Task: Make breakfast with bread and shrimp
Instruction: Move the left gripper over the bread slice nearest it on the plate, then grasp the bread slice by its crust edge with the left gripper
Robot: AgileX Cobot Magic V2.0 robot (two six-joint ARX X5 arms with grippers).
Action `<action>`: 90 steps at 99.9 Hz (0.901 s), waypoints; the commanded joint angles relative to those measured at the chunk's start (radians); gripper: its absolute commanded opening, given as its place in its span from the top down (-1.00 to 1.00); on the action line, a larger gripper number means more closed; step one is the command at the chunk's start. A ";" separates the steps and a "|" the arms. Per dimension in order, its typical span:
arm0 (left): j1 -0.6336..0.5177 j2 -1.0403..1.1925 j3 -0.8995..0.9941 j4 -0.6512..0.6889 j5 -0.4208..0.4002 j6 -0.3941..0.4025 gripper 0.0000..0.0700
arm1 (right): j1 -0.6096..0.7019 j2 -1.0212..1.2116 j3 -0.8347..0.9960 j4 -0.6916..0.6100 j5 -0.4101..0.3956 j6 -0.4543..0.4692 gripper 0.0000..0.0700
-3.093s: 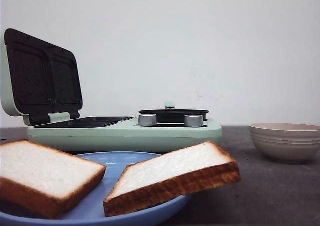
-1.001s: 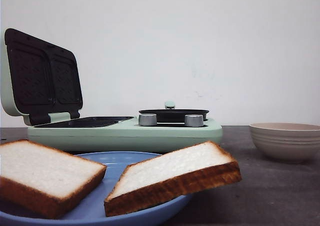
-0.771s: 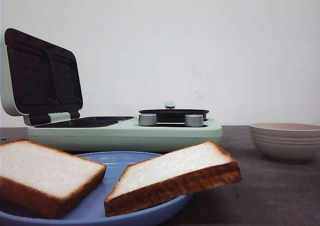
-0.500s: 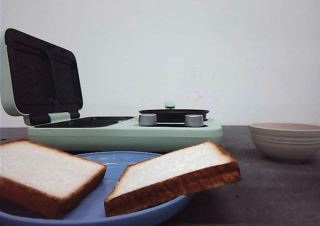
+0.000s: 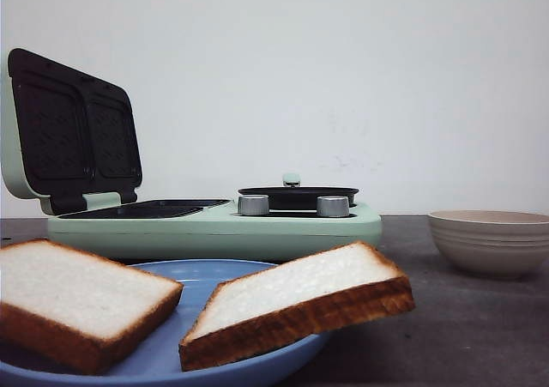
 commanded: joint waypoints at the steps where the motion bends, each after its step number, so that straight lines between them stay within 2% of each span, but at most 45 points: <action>1: -0.003 0.029 0.008 0.021 -0.003 -0.010 0.10 | 0.003 0.003 0.019 0.009 -0.005 -0.011 0.55; 36: -0.034 0.179 0.008 0.107 0.006 0.015 0.10 | 0.003 0.003 0.019 0.010 -0.005 -0.011 0.55; 61: -0.079 0.287 0.008 0.203 0.072 0.013 0.10 | 0.003 0.003 0.019 0.010 -0.005 -0.012 0.55; 90: -0.121 0.373 0.008 0.299 0.105 0.008 0.10 | 0.003 0.003 0.019 0.010 -0.005 -0.012 0.55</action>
